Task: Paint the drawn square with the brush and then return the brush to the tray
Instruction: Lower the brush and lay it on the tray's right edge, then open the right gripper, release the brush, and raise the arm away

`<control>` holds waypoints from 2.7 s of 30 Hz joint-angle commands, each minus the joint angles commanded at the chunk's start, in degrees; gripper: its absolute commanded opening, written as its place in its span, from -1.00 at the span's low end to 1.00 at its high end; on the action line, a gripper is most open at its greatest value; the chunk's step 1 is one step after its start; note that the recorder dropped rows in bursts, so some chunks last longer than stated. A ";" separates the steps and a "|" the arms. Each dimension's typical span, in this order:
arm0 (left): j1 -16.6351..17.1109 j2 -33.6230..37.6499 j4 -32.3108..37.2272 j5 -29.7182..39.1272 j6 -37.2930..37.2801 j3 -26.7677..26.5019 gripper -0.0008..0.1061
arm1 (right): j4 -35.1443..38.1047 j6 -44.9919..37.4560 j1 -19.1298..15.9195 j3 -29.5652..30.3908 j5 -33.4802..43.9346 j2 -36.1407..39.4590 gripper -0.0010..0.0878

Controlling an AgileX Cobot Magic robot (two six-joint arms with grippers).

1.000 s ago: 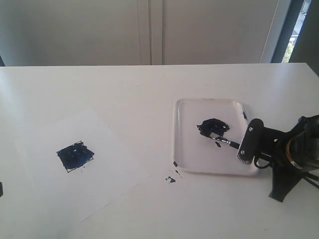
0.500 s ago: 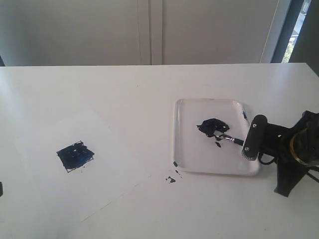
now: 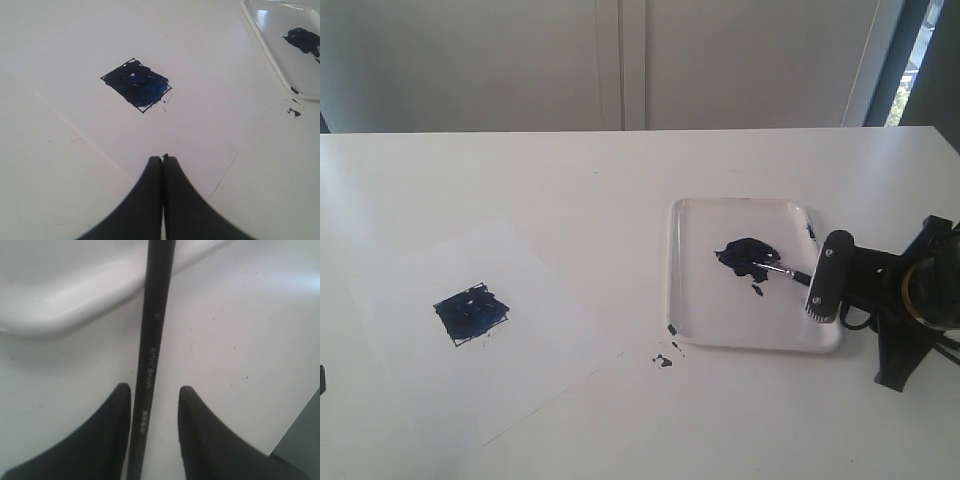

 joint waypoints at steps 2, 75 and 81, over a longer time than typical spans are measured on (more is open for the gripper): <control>0.00 0.00 0.05 0.00 0.11 0.00 -0.99 | -0.18 0.00 0.00 0.00 -0.09 0.00 -0.26; 0.00 0.00 -2.36 -22.89 -6.85 9.32 -0.99 | 7.79 44.73 -3.34 -6.28 -36.79 -31.72 -0.98; 0.11 0.00 -2.36 -27.96 -6.27 9.32 -0.99 | 26.22 25.23 -3.34 1.76 -37.20 -45.88 -0.98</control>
